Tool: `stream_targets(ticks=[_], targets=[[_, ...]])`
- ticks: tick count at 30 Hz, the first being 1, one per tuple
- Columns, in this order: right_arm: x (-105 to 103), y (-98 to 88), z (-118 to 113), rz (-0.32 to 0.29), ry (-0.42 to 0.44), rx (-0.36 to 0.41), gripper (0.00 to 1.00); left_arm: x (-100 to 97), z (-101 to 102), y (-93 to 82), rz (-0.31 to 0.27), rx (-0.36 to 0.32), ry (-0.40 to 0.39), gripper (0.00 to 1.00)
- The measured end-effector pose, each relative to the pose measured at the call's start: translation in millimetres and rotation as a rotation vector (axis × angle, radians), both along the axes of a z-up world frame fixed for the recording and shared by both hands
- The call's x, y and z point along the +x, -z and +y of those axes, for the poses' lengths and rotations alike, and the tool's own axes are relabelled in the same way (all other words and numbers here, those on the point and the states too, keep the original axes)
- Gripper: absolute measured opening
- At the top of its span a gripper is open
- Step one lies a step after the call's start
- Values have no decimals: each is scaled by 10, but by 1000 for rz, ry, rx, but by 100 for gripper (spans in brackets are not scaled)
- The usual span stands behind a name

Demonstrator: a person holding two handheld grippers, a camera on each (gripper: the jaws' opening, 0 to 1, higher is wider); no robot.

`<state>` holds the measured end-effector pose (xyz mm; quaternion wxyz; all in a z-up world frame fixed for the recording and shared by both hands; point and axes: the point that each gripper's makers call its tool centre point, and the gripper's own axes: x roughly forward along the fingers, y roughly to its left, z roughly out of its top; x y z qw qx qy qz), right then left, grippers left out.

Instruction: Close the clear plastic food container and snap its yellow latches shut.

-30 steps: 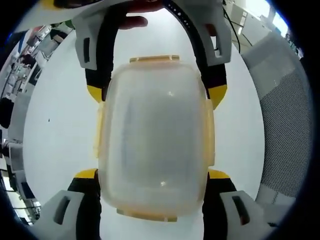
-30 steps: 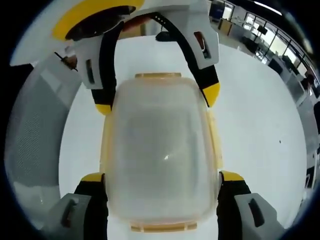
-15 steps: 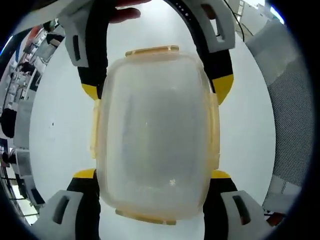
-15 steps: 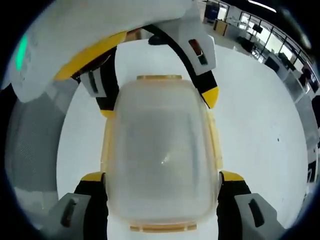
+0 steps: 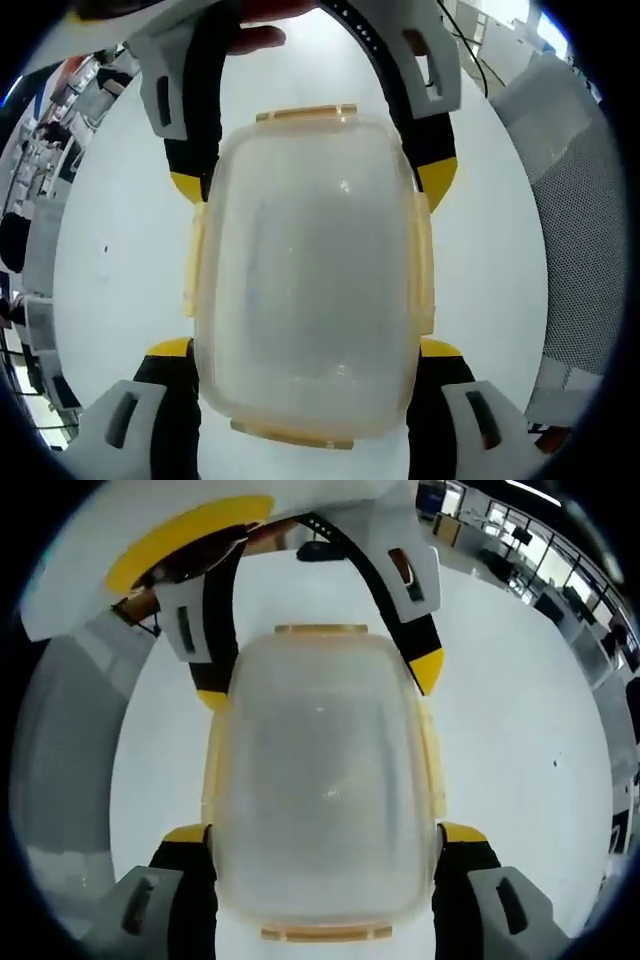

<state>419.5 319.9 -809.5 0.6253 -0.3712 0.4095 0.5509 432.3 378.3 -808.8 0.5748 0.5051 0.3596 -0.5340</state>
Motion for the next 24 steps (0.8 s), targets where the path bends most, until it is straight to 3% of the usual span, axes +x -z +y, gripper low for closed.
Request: stream_targets(ticks=[24], targets=[[27,-4,5,-4,1,6,91,34,9,26,-20,20,-1,86]])
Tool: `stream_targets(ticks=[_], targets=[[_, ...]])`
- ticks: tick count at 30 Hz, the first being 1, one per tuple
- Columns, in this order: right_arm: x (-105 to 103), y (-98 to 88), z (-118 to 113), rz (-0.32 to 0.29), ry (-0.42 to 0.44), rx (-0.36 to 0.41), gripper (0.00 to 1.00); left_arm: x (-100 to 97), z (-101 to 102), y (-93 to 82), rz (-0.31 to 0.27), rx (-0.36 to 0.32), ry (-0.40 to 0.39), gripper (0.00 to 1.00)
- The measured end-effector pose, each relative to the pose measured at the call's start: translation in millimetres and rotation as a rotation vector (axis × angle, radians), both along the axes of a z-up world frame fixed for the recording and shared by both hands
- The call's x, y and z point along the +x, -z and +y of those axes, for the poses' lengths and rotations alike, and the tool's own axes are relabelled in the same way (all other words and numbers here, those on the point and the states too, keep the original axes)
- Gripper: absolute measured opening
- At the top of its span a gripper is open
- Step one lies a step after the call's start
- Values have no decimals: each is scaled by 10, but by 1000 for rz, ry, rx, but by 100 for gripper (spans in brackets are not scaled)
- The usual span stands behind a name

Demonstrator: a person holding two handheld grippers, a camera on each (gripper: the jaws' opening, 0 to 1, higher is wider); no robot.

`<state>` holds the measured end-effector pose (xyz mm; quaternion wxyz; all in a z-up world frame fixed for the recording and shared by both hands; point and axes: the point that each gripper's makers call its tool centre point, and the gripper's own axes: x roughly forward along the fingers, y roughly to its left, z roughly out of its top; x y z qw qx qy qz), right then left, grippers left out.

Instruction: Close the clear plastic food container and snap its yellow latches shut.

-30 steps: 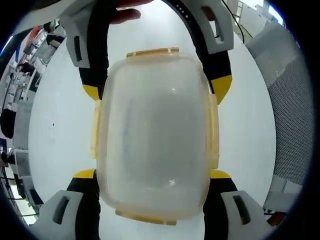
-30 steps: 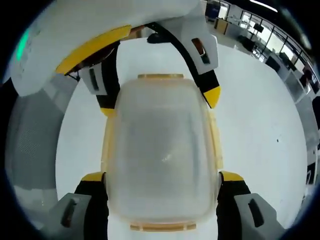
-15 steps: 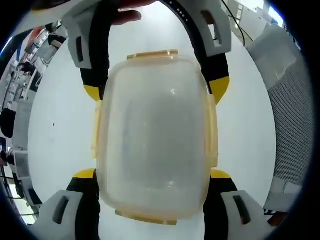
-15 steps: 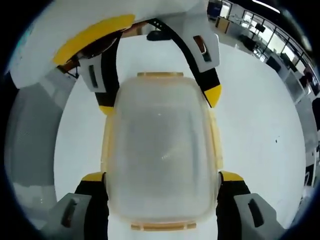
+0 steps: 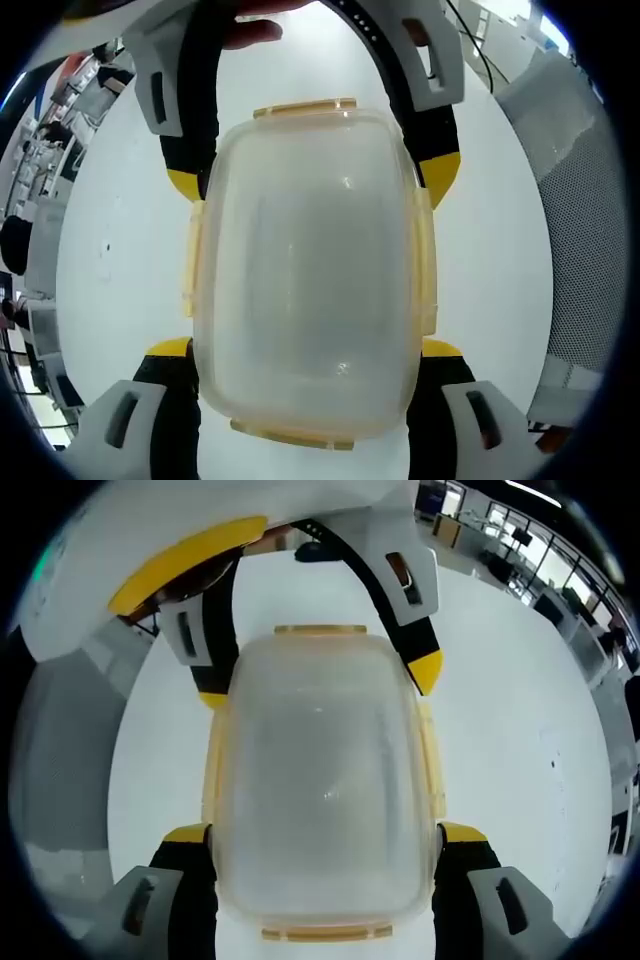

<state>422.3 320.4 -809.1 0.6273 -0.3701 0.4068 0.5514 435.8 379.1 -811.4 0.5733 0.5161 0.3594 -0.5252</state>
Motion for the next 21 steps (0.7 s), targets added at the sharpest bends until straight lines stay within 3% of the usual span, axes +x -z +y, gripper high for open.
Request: stream_targets(ticks=[14,21], targets=[[10,-11,4,1,10,9,91,16,-10,-11,1,5,-3,87],[17,-28,1,-15,7,18,91,13,17,-7,-21,31,41,87]])
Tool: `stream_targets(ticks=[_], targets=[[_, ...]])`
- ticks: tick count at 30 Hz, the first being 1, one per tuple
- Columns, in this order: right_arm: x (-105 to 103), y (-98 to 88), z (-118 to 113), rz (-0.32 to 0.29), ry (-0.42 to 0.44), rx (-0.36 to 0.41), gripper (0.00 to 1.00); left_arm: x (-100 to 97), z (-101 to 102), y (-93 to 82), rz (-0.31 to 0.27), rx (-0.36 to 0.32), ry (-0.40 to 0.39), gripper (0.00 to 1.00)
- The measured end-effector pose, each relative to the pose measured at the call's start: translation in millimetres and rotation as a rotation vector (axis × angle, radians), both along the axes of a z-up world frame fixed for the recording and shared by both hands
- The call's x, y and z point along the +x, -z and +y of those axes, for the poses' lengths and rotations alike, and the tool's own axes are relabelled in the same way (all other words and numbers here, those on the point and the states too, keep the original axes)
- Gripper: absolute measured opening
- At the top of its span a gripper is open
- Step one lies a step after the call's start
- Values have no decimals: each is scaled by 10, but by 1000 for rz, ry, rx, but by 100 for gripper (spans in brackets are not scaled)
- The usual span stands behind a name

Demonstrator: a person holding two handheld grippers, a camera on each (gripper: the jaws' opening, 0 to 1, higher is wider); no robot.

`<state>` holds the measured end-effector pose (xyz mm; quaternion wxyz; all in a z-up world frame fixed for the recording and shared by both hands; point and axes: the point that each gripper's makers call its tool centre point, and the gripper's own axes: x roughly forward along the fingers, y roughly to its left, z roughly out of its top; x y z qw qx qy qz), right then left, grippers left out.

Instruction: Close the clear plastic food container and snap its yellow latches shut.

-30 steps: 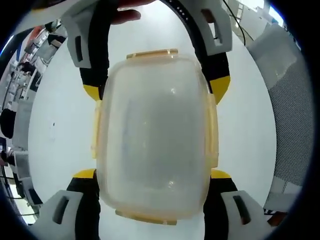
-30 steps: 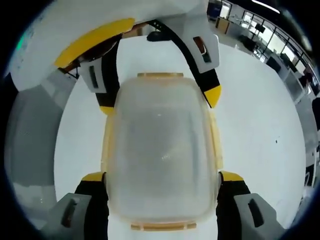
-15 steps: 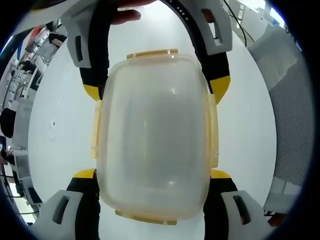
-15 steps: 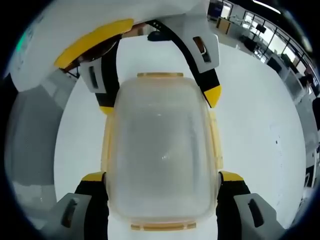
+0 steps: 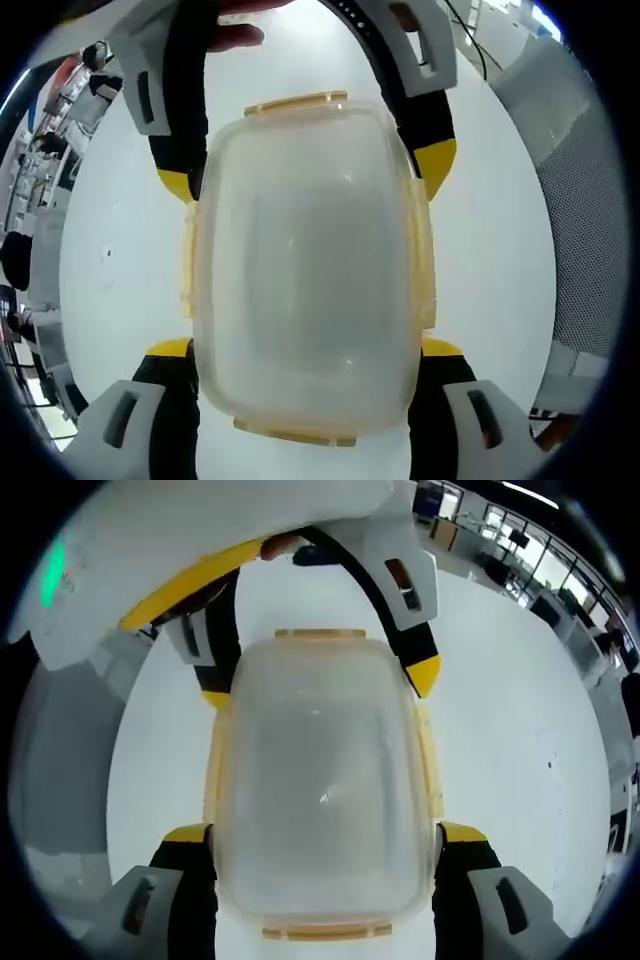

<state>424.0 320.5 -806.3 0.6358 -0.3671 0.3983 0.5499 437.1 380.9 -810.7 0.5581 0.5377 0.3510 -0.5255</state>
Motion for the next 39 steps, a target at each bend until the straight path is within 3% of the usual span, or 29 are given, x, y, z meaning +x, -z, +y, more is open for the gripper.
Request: stream_targets(ticks=[6,19,24,28,33,39], targets=[[-2,-21,-5,-9,3,10,90,11,-39,-39,23,-41,-58,87],[-28,-76,-6,-3,16,34,89,-12,-21,-83,24,-59,-60,85],[-27,-119,25,11,55,79,93,27,-13,-99,21,-70,-67,94],[2,-138,39,-24,68,104,100,-4,-31,-114,28,-93,-49,99],[-11,-82,-12,-55,42,58,100,-28,-12,-94,28,-79,-16,99],[-40,-157,47,-43,73,116,100,-40,4,-107,28,-89,-27,99]])
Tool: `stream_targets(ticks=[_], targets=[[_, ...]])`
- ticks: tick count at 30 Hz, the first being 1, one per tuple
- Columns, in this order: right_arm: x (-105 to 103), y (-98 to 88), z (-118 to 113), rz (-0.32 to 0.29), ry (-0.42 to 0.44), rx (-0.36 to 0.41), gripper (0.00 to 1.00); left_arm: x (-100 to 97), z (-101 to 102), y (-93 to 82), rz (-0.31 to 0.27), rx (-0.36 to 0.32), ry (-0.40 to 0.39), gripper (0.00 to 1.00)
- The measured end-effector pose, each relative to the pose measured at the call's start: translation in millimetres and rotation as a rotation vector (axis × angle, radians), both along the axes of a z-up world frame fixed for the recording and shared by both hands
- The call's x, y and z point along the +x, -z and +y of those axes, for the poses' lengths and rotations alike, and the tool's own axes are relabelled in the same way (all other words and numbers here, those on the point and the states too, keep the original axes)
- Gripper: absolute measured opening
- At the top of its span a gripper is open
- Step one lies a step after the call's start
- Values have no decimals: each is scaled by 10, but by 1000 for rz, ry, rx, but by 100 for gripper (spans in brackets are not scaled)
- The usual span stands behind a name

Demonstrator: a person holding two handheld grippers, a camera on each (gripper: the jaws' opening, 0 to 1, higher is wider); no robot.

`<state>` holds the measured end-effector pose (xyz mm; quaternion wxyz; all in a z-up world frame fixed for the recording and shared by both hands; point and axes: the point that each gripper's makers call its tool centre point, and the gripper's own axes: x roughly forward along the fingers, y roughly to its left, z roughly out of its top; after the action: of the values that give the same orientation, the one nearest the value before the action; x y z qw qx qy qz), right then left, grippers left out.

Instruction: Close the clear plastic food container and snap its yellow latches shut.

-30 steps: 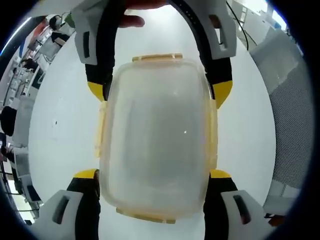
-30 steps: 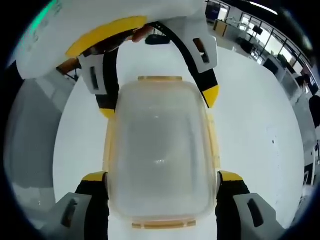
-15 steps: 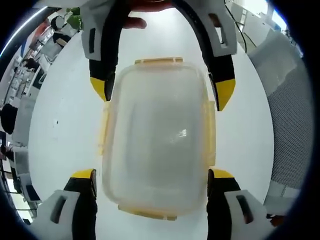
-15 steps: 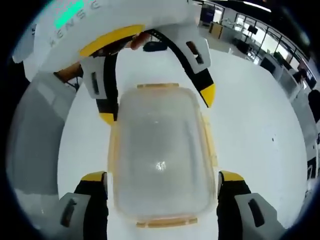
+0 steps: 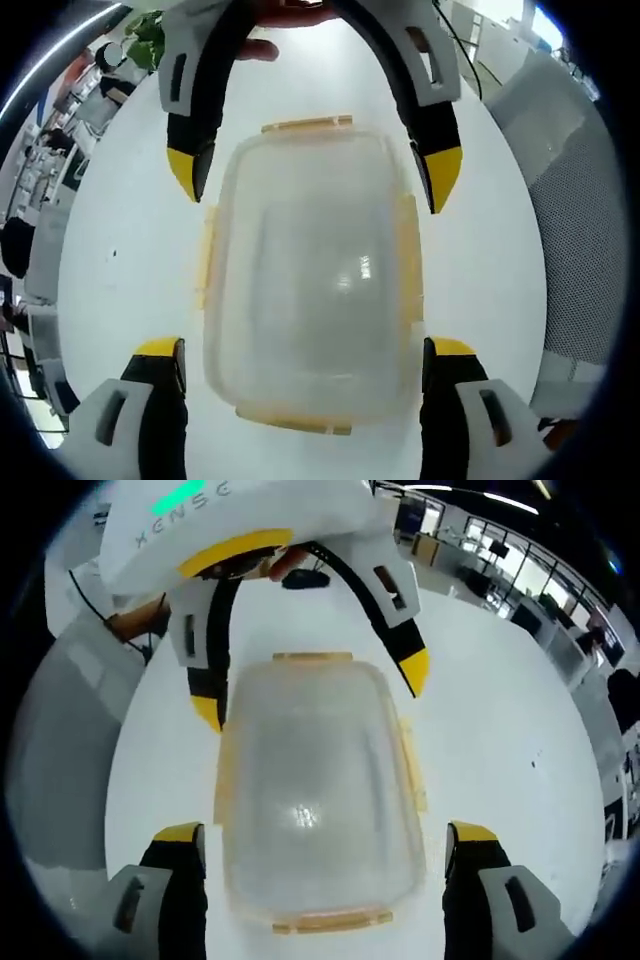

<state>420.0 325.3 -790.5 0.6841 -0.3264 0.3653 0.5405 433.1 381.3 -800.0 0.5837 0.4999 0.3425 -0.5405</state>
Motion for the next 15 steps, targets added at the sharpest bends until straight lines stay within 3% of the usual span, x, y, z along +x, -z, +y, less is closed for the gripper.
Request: stream_targets(ticks=[1,8,10,11,15], targets=[[-11,-21,33,16,30,35,100,2,-2,-5,-1,-7,-4,99],[-37,-23,4,-12,42,44,100,5,29,-70,-20,-48,-31,99],[22,-58,-10,-47,70,54,100,35,39,-89,-33,-61,-29,99],[5,-76,16,-25,91,90,100,44,42,-92,-35,-65,-34,99],[16,-98,-10,-41,114,104,100,24,59,-90,-30,-83,-51,99]])
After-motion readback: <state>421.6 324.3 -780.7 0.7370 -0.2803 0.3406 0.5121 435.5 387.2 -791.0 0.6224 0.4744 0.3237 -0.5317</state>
